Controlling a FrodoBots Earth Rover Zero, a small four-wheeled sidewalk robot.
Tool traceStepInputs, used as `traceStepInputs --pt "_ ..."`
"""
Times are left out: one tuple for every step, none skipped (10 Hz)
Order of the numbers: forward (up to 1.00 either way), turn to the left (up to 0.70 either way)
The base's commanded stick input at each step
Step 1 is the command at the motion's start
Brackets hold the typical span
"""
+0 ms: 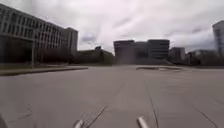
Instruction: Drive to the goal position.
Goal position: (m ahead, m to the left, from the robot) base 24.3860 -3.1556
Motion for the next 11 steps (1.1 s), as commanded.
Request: traceStepInputs --pt "1.0 0.0" --pt "1.0 0.0" --pt "1.0 0.0" --pt "1.0 0.0" --pt "1.0 0.0" --pt "1.0 0.0" --pt "1.0 0.0" --pt "1.0 0.0" --pt "1.0 0.0" --pt "1.0 0.0" --pt "1.0 0.0"
